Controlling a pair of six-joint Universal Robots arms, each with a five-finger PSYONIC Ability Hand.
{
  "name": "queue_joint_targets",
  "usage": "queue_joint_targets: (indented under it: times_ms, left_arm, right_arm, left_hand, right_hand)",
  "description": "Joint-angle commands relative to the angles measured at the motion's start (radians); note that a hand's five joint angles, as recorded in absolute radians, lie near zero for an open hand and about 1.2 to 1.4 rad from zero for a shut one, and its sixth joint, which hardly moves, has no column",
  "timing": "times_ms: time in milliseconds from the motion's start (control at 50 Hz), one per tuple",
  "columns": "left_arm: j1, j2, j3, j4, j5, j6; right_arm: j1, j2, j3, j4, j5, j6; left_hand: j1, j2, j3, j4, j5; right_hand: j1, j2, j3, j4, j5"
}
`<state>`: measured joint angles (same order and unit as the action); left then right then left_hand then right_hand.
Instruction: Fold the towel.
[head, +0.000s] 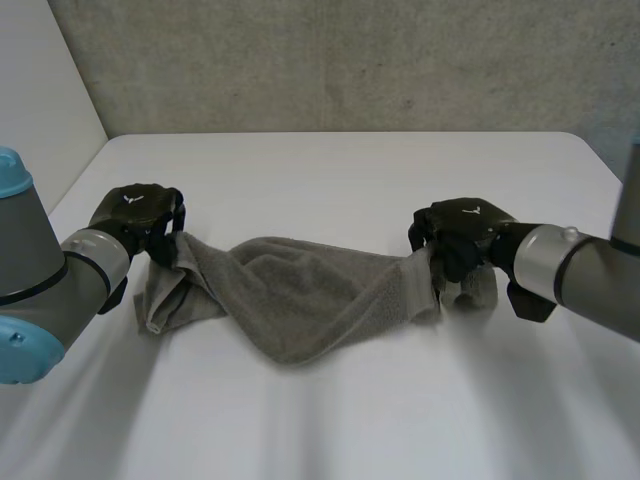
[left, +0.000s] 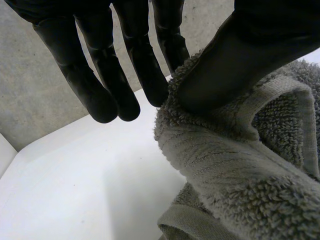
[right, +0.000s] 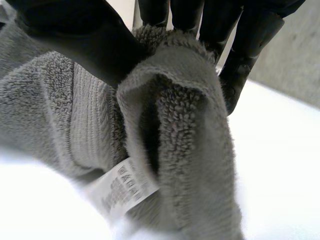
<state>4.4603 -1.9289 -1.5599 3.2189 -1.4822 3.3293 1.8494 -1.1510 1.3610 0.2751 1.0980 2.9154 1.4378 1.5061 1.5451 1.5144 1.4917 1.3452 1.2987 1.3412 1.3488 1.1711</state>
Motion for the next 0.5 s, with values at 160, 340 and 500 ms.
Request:
queue_joint_targets:
  times_ms: [160, 340, 500]
  left_arm:
    - [-0.010, -0.108, 0.086, -0.001, -0.001, 0.004]
    - [-0.042, -0.173, 0.170, -0.002, -0.006, 0.006]
    - [-0.053, -0.170, 0.179, -0.002, -0.007, 0.004]
  right_arm:
    - [-0.049, 0.452, -0.448, 0.124, 0.123, 0.096]
    - [-0.039, 0.328, -0.321, -0.092, 0.169, 0.097]
    - [-0.030, 0.046, -0.048, -0.252, 0.169, 0.038]
  left_hand:
    - [-0.041, -0.110, -0.149, -0.118, -0.270]
    - [-0.041, -0.110, -0.149, -0.118, -0.270]
    - [-0.041, -0.110, -0.149, -0.118, -0.270]
  right_hand:
    - [-0.115, -0.069, -0.111, -0.119, -0.116]
    - [-1.171, -1.124, -1.167, -1.174, -1.171]
    - [-1.123, -1.076, -1.119, -1.126, -1.123]
